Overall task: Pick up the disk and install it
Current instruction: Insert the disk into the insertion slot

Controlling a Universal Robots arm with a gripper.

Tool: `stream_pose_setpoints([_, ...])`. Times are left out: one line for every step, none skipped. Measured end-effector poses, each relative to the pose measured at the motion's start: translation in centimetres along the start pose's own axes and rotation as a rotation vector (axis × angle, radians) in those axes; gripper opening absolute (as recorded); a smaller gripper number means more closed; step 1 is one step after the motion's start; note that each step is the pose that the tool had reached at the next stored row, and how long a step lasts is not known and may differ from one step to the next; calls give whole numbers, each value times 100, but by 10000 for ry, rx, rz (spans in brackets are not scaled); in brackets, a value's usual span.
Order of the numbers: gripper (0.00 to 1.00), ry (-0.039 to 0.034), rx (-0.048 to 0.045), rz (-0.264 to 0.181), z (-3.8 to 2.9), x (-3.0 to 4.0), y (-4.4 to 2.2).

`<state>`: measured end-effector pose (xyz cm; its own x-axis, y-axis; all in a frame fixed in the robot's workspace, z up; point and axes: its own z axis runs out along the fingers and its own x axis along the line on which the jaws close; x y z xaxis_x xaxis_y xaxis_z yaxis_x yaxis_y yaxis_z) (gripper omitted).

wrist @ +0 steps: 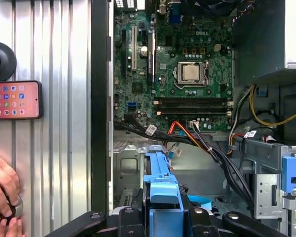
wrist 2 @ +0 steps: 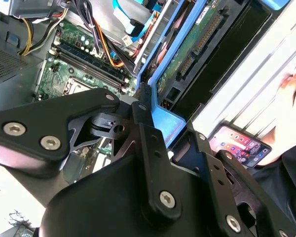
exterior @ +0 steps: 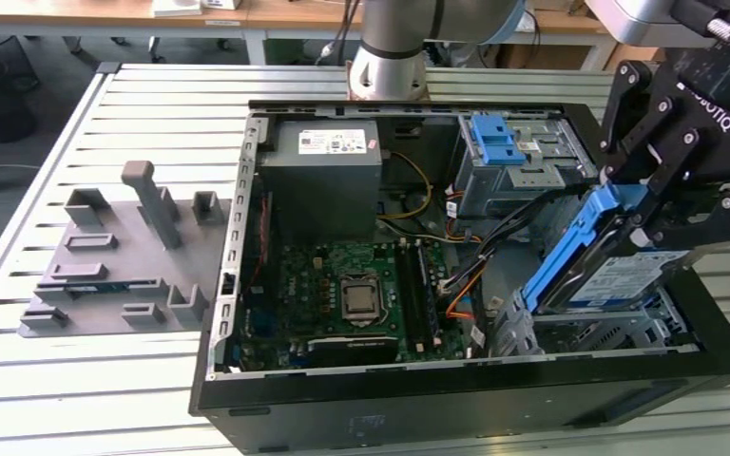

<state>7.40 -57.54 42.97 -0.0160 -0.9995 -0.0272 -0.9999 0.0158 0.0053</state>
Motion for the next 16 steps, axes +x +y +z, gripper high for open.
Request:
stream_pose_setpoints([37, 0, 0, 0, 10, 0, 0])
stream_pose_setpoints([37, -1, 0, 0, 21, 0, 0])
stream_pose_setpoints([37, -1, 0, 0, 34, 1, 0])
stream_pose_setpoints([37, -1, -1, 0, 47, 1, 0])
stream_pose_setpoints([37, -1, -1, 0, 60, 2, 0])
stream_pose_setpoints([37, -1, -1, 0, 73, 2, 0])
stream_pose_setpoints([37, -2, -1, 0, 87, 2, 0])
stream_pose_setpoints([37, -1, -1, 0, 100, 2, 0])
stream_pose_setpoints([37, -1, -1, 0, 114, 3, 0])
stream_pose_setpoints([37, -2, -1, 0, 130, 4, -1])
stream_pose_setpoints([37, -2, -1, 0, 145, 4, -1])
stream_pose_setpoints([37, -2, 0, 0, 163, 4, -1])
stream_pose_setpoints([37, -2, -1, 0, 179, 5, -1])
stream_pose_setpoints([37, -1, -1, 0, 195, 5, -1])
stream_pose_setpoints([37, 0, -1, 0, 210, 6, -1])
stream_pose_setpoints([37, -1, 0, 0, 223, 6, -1])
